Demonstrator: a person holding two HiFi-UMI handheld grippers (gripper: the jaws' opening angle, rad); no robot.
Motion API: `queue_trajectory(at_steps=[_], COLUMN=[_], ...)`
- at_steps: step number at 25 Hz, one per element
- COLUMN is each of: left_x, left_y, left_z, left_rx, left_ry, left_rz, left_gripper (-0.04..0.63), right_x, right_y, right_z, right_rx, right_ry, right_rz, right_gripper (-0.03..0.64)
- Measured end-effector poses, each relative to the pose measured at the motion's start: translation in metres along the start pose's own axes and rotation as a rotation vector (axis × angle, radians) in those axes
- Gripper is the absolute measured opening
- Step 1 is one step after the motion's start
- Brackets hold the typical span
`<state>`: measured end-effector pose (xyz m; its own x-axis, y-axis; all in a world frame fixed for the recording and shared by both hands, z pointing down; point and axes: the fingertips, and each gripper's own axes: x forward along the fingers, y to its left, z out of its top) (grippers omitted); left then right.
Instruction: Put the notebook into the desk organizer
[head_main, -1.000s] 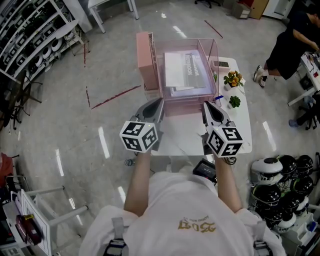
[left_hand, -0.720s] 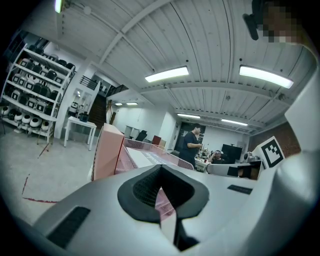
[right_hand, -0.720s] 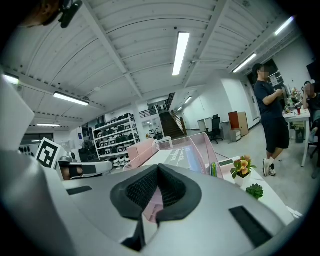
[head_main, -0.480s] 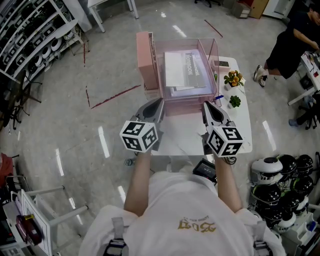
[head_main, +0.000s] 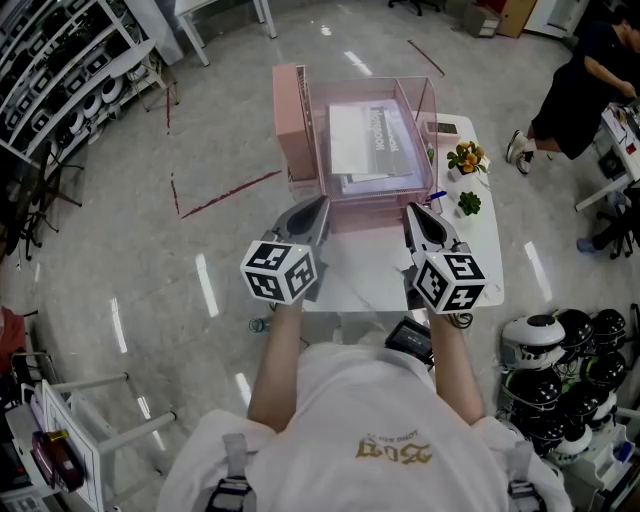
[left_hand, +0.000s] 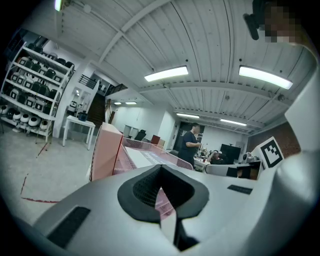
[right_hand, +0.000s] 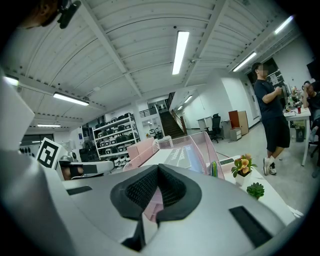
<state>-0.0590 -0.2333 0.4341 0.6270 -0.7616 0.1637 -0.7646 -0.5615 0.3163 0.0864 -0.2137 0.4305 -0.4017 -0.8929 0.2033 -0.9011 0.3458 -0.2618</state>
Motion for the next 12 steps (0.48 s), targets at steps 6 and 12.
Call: queue_trajectory(at_steps=[6, 12], left_x=[0.0013, -0.0002], left_y=[-0.0008, 0.0011], left_z=[-0.0006, 0.0002], left_rx=[0.002, -0.001], left_ry=[0.0, 0.001], left_rz=[-0.005, -0.005], left_gripper=[0.015, 0.015], right_x=[0.0001, 0.0008], right_y=[-0.0004, 0.0016], right_z=[-0.0001, -0.0009], right_rx=[0.001, 0.009], right_ry=[-0.003, -0.001], right_rz=[0.001, 0.004], right_gripper=[0.011, 0.011])
